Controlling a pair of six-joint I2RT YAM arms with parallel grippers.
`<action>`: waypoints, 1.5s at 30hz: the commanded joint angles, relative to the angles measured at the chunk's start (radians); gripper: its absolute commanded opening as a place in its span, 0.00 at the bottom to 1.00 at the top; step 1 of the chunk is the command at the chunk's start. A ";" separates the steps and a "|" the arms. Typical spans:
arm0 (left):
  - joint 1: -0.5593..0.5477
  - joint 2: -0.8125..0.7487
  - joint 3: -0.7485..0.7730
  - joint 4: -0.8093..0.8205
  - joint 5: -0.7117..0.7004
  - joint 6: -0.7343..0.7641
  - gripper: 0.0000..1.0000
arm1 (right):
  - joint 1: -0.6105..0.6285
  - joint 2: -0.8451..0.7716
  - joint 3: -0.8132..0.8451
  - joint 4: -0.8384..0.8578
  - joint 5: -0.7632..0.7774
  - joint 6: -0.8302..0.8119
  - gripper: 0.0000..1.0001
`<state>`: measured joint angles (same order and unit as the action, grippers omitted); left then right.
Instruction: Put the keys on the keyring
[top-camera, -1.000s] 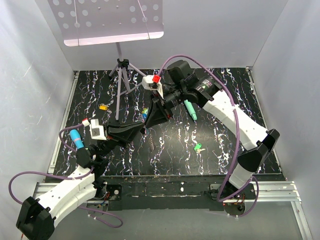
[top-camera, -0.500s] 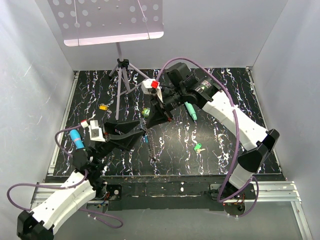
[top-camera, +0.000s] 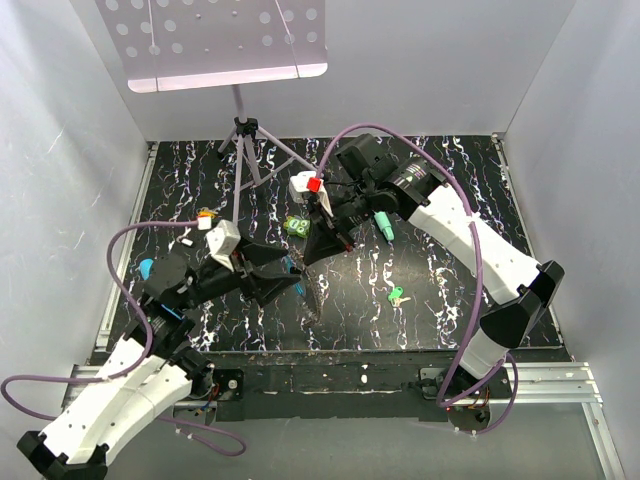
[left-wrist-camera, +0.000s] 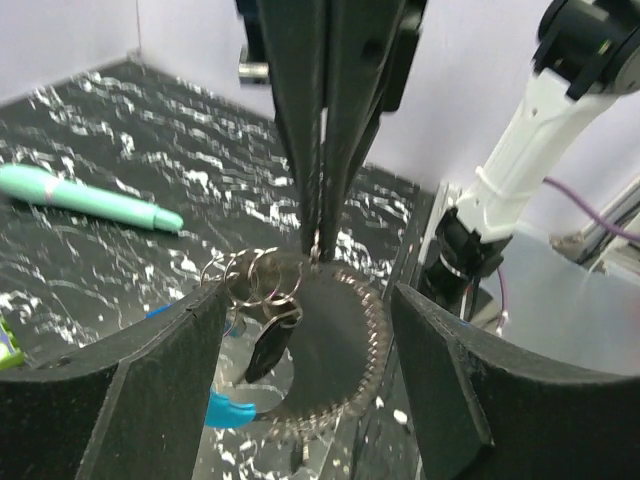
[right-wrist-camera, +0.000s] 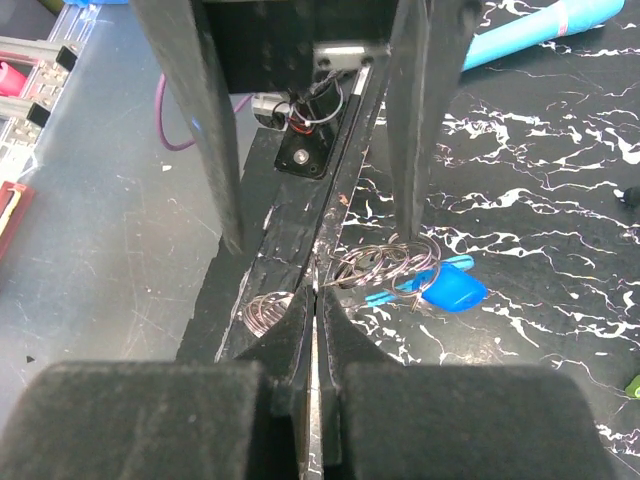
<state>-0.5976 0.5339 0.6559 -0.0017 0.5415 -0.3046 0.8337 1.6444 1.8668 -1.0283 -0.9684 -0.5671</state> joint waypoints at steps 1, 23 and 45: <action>-0.001 0.021 0.004 -0.037 0.072 0.065 0.64 | 0.008 -0.046 -0.006 -0.006 -0.023 -0.031 0.01; -0.001 0.063 -0.041 0.121 0.130 0.121 0.32 | 0.030 -0.035 -0.001 -0.030 -0.026 -0.068 0.01; -0.001 0.101 -0.022 0.089 0.169 0.117 0.04 | 0.042 -0.023 0.002 -0.026 0.007 -0.056 0.01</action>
<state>-0.5976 0.6270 0.6147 0.1074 0.6941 -0.1947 0.8616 1.6424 1.8500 -1.0649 -0.9363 -0.6254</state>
